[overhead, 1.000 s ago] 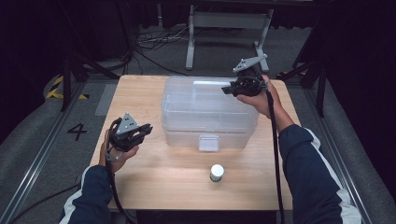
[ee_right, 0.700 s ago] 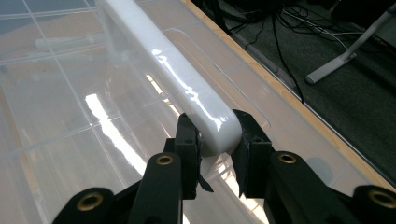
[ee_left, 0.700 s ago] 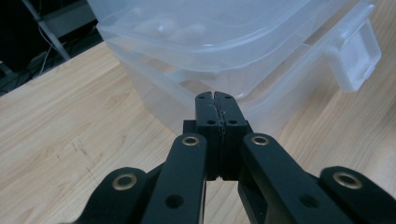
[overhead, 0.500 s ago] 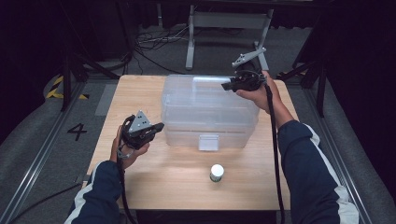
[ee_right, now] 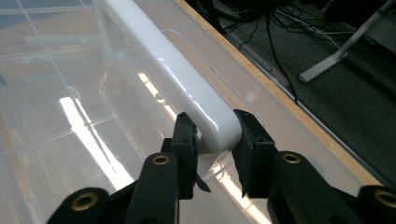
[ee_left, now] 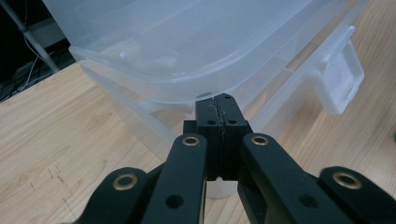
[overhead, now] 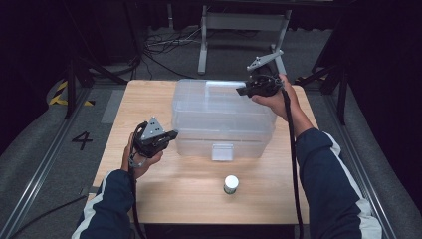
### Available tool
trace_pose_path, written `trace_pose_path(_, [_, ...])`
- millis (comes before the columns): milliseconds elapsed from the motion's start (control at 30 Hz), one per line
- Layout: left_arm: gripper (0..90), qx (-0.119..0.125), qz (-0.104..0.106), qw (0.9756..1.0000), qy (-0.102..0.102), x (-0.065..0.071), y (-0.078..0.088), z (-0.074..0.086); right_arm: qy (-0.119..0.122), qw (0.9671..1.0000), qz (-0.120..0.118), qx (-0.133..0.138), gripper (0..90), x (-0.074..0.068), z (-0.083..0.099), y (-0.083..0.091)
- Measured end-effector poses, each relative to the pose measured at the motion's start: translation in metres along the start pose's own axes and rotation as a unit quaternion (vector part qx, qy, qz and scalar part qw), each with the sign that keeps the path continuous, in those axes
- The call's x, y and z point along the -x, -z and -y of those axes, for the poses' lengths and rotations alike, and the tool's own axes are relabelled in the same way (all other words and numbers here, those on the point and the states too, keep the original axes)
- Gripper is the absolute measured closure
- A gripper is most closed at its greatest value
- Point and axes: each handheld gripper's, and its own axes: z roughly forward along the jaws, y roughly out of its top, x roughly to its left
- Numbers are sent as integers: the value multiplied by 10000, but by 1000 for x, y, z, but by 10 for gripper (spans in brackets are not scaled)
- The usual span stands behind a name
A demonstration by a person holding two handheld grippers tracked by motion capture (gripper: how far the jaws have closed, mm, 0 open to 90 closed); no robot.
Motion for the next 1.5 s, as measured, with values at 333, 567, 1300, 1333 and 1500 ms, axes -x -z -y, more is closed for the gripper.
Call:
trace_pose_path(333, [900, 28, -37, 10000, -49, -1, 0, -1, 91, 9995, 224, 194, 575, 6, 17, 20])
trace_pose_path(567, [900, 86, -99, 9999, -85, -2, 3, -5, -224, 9961, 442, 728, 521, 23, 47, 52])
trace_pose_path(1300, [900, 279, -178, 9994, -113, -6, 9, -15, -649, 9866, 455, 1423, 478, 35, 162, 72])
trace_pose_path(1333, [900, 287, -186, 9994, -111, -6, 9, -16, -645, 9867, 386, 1439, 476, 33, 165, 70])
trace_pose_path(1500, [900, 323, -192, 9992, -126, -7, 9, -19, -550, 9896, 289, 1295, 454, 26, 177, 60])
